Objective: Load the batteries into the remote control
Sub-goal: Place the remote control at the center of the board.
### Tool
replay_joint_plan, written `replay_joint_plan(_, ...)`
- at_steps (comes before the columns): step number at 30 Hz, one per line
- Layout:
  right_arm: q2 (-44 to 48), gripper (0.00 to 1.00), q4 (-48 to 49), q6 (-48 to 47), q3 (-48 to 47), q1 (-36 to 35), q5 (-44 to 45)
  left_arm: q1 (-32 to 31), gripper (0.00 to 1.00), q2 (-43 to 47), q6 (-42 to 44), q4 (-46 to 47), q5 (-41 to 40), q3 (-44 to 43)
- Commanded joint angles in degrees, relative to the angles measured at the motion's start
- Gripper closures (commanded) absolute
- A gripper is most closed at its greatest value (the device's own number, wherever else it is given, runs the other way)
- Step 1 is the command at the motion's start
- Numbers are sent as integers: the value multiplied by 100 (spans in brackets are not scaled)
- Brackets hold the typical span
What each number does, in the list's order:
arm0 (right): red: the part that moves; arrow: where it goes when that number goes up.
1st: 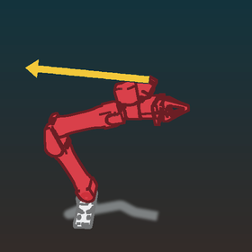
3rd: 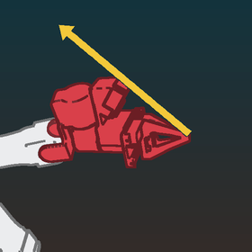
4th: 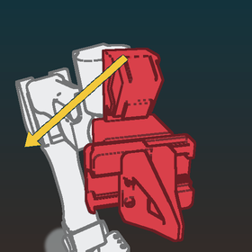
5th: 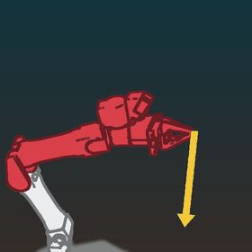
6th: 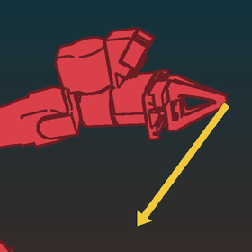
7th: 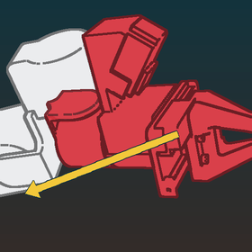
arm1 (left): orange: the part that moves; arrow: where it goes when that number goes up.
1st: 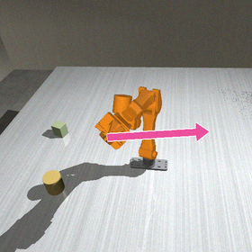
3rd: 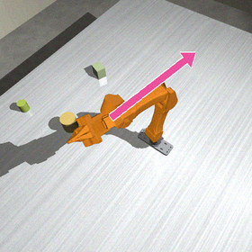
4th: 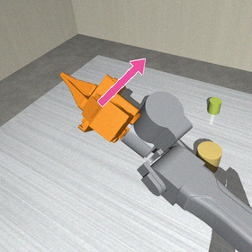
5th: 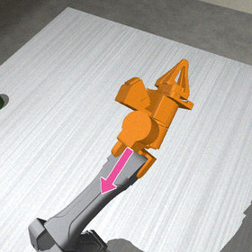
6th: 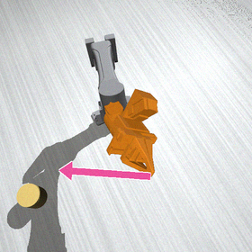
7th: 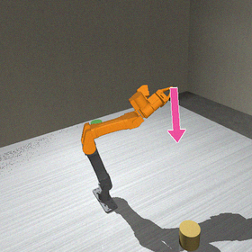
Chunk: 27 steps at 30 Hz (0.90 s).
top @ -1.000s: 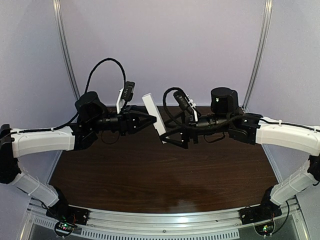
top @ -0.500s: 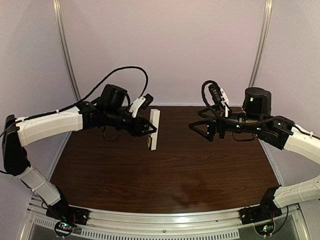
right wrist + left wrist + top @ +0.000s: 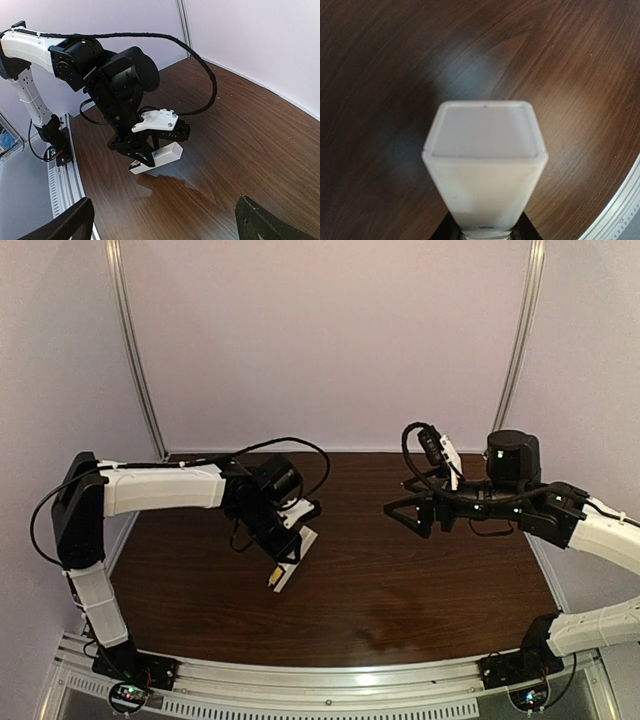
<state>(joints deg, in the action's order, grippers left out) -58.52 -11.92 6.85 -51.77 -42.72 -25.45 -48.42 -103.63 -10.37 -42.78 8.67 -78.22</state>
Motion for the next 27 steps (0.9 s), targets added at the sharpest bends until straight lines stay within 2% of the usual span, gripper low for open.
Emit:
replay_joint_plan(1, 124, 0, -108, 6, 112, 51, 85, -124, 100, -443, 131, -520, -222, -414)
replay_joint_plan(14, 208, 0, -108, 13, 246, 149, 60, -520, 100, -1605, 177, -1074, -495, -1298)
replay_joint_plan(27, 227, 0, -139, -15, 314, 254, 7, -745, 98, -2289, 132, -1094, -643, -1657)
